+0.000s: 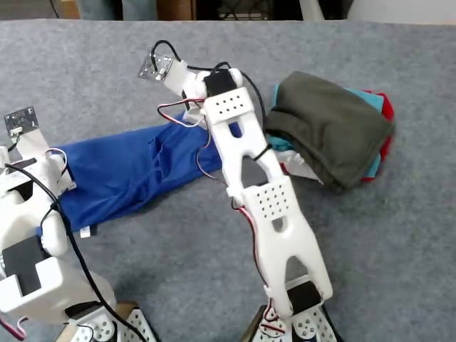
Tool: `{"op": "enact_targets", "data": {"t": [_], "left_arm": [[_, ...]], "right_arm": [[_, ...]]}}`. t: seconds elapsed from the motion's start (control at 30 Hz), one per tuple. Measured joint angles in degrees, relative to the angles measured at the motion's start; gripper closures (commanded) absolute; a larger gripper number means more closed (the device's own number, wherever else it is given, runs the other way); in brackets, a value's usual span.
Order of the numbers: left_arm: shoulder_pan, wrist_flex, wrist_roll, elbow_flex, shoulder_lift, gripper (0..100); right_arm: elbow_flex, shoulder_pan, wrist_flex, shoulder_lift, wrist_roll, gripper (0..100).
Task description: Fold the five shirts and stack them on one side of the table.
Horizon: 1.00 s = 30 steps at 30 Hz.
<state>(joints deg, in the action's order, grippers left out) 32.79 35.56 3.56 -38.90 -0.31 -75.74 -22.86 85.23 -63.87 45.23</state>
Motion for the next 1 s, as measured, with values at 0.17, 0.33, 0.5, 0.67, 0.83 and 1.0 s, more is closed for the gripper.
{"op": "enact_targets", "data": {"t": [0.17, 0.33, 0.5, 0.67, 0.83, 1.0], "left_arm": [[0.0, 0.0, 0.0, 0.0, 0.0, 97], [0.0, 0.1, 0.0, 0.4, 0.0, 97], [2.5, 4.0, -0.9, 3.3, -0.5, 97], [2.6, 6.9, -4.6, 4.8, -5.7, 93], [4.9, 18.1, -5.1, 10.5, -11.1, 81], [9.8, 24.5, -3.7, 13.7, -9.9, 80]], "right_arm": [[-10.3, -0.1, 13.6, -0.1, 0.0, 98.4], [-12.0, -0.6, 15.5, 1.4, -6.9, 98.4], [-1.3, -6.3, 15.0, 4.8, -10.1, 98.4], [12.5, -8.2, 6.0, -0.1, -15.6, 98.4], [9.6, -7.6, 8.4, -0.6, -17.6, 98.4], [-2.2, -5.9, 14.9, 0.5, -17.6, 98.4]]}}
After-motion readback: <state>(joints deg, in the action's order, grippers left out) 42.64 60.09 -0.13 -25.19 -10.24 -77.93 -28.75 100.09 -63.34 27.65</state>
